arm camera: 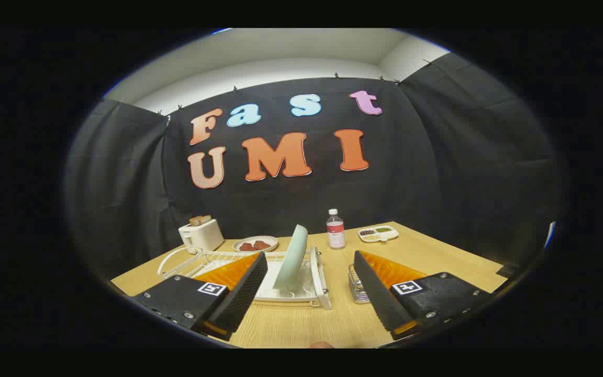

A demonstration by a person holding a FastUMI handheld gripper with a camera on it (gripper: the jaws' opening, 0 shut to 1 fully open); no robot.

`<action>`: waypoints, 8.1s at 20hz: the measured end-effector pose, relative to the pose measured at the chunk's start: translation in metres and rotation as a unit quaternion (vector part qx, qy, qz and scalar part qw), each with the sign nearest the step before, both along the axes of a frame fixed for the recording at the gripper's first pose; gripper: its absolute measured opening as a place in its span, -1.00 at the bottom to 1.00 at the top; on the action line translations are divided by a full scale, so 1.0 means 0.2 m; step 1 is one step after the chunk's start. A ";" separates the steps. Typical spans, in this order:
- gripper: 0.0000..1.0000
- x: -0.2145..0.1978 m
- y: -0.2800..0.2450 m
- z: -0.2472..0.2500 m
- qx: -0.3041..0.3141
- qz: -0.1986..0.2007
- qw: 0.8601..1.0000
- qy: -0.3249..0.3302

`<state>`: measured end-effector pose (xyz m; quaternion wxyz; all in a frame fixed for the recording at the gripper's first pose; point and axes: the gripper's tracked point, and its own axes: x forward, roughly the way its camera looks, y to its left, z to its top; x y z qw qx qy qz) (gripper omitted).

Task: Take the plate from the dish rack, then take the spoon from the basket and place it into the plate.

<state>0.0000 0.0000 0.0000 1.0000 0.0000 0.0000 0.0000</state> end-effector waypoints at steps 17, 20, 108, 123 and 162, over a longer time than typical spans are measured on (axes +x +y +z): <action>0.98 0.00 -0.05 0.05 -0.045 -0.022 0.998 -0.041; 0.98 -0.01 -0.01 0.10 -0.056 -0.005 0.996 -0.068; -0.53 -0.15 0.26 -0.48 0.083 0.011 0.977 0.195; -0.51 -0.24 0.17 -0.89 0.249 0.016 0.930 0.271; 0.97 0.20 -0.57 -0.35 -0.053 -0.098 0.991 0.076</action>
